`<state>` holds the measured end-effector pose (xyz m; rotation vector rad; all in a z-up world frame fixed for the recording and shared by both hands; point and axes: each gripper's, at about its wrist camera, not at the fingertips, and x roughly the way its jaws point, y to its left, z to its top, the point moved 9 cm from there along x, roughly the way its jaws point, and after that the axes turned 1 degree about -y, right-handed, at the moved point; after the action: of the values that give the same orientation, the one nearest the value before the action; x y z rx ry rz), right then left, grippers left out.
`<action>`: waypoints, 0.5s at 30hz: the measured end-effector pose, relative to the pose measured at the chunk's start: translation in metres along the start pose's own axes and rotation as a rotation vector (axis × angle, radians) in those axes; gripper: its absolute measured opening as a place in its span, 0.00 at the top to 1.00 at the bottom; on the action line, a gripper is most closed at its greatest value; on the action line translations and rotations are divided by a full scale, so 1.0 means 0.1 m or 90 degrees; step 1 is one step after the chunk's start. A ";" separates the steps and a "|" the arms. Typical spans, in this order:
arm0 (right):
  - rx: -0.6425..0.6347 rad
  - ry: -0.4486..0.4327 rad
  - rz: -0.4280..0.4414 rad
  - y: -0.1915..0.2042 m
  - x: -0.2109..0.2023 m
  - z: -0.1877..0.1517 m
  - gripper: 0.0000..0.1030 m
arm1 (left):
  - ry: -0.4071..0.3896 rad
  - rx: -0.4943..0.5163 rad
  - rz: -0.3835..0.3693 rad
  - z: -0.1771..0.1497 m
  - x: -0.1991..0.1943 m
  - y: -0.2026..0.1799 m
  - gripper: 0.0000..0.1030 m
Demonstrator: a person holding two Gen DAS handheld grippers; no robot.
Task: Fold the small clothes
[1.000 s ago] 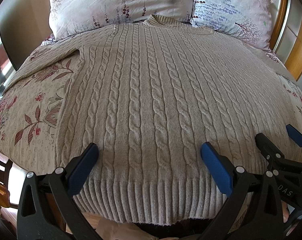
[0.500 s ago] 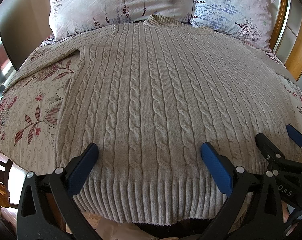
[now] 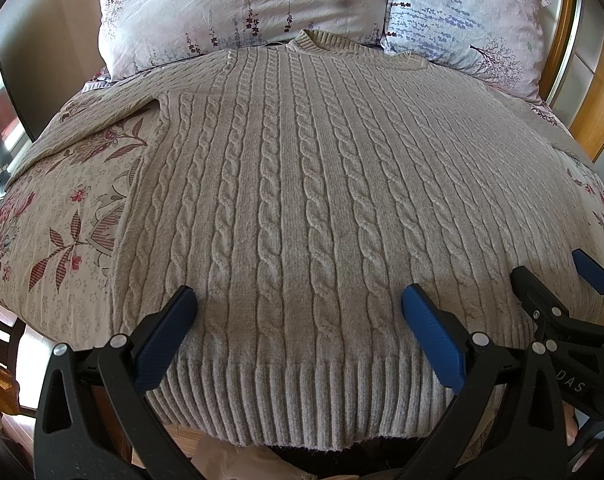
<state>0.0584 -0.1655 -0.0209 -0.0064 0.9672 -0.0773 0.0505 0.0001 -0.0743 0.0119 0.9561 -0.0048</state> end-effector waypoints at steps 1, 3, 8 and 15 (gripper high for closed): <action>0.000 0.000 0.000 0.00 0.00 0.00 0.01 | 0.000 0.000 0.000 0.00 0.00 0.00 0.02; 0.000 0.000 0.000 0.00 0.00 0.00 0.01 | 0.000 0.000 0.000 0.00 0.00 0.00 0.02; 0.000 0.000 0.000 0.00 0.00 0.00 0.01 | 0.001 0.000 0.000 0.00 0.00 0.00 0.02; -0.006 0.001 0.002 0.01 0.01 0.00 0.01 | 0.011 0.000 0.001 0.01 0.00 0.01 0.02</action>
<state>0.0585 -0.1643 -0.0216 -0.0141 0.9688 -0.0698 0.0517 0.0011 -0.0741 0.0127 0.9734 -0.0024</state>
